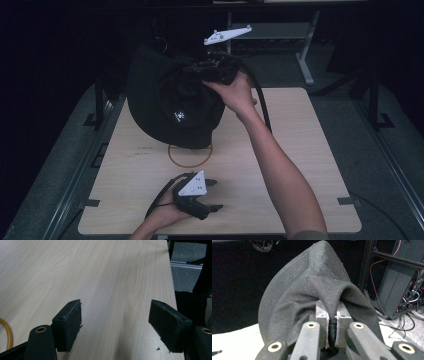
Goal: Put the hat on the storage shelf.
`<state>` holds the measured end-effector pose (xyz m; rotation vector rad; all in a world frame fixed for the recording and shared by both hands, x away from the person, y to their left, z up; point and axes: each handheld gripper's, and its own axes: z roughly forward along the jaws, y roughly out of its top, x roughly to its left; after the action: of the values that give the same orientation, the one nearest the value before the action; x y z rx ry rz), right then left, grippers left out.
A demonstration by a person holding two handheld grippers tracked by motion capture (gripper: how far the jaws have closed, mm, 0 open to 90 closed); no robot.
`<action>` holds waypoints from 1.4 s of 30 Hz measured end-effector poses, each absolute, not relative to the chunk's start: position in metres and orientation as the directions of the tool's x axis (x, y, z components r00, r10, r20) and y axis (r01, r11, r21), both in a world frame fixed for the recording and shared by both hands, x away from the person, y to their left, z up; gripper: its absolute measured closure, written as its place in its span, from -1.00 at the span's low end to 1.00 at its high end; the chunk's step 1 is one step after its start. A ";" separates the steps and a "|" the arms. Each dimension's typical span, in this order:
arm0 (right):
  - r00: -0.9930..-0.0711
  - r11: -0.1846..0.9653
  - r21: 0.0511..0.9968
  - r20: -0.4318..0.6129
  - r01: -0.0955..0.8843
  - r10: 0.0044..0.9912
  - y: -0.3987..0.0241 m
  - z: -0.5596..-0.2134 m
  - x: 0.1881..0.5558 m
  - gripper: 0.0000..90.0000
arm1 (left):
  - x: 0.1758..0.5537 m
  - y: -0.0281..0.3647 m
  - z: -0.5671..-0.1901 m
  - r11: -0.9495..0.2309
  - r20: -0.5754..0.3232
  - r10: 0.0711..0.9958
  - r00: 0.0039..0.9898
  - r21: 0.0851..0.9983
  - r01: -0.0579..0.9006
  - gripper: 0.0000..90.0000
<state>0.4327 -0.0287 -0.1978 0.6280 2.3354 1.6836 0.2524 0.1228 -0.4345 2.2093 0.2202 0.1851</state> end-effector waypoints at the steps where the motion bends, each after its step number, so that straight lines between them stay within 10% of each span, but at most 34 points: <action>1: -0.890 0.269 0.936 0.089 0.229 0.448 -0.027 -0.199 0.435 0.85 | 0.253 0.123 -0.434 -0.595 0.053 0.223 0.973 0.798 0.093 -0.43; 29: -0.884 0.405 0.873 0.060 0.272 0.463 0.023 -0.208 0.462 0.74 | 0.251 0.121 -0.435 -0.597 0.047 0.202 0.978 0.798 0.085 -0.43; 42: -0.889 0.452 0.847 0.050 0.279 0.455 0.029 -0.216 0.461 0.22 | 0.250 0.121 -0.434 -0.598 0.048 0.197 0.979 0.798 0.081 -0.43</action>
<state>0.4605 0.0291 -0.2163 0.6434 2.5156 1.4147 0.2497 0.1213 -0.4338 2.2120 0.1934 0.1628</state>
